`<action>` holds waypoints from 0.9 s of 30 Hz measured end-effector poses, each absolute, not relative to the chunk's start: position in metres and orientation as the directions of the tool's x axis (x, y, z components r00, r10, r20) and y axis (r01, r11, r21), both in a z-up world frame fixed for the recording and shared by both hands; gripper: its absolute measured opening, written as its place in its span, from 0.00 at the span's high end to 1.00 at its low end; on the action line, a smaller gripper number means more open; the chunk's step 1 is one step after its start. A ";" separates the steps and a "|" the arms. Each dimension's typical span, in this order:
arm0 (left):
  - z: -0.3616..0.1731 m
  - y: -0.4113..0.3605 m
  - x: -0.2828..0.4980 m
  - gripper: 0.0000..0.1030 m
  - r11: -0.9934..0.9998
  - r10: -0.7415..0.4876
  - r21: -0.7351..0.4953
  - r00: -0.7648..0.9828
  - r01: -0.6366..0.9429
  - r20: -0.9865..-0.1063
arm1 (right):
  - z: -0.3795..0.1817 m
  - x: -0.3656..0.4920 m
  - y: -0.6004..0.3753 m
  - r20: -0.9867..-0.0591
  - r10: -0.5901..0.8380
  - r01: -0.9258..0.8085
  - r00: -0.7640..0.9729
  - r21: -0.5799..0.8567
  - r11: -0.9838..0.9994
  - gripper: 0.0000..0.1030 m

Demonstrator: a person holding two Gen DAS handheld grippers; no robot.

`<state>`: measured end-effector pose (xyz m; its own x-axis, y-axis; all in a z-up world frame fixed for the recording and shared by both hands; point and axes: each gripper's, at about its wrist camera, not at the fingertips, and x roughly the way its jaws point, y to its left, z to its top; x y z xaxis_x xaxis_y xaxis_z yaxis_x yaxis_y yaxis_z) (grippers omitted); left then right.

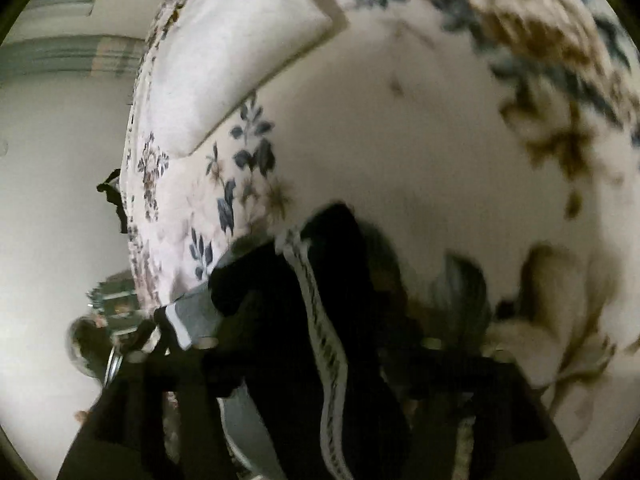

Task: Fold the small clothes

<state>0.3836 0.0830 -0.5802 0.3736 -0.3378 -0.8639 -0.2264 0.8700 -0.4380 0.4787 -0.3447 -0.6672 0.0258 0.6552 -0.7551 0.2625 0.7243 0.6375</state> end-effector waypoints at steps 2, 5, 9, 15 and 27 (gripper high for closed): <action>-0.586 0.071 0.397 0.78 0.888 -0.351 -0.424 0.332 -0.180 -0.876 | -0.677 0.474 -0.341 -0.731 0.682 0.269 -0.030 0.651 0.710 0.39; -0.581 0.070 0.404 0.85 0.887 -0.352 -0.428 0.342 -0.175 -0.871 | -0.671 0.471 -0.338 -0.737 0.676 0.229 -0.001 0.658 0.717 0.92; -0.589 0.087 0.426 0.90 0.843 -0.382 -0.482 0.364 -0.238 -0.849 | -0.662 0.471 -0.349 -0.800 0.595 0.247 0.081 0.595 0.765 0.91; -0.572 0.091 0.418 0.85 0.812 -0.430 -0.528 0.358 -0.248 -0.829 | -0.663 0.445 -0.366 -0.769 0.638 0.301 -0.023 0.604 0.739 0.48; -0.561 0.105 0.291 0.33 0.772 -0.398 -0.531 0.387 -0.349 -0.832 | -0.660 0.331 -0.398 -0.659 0.751 0.437 0.027 0.684 0.584 0.95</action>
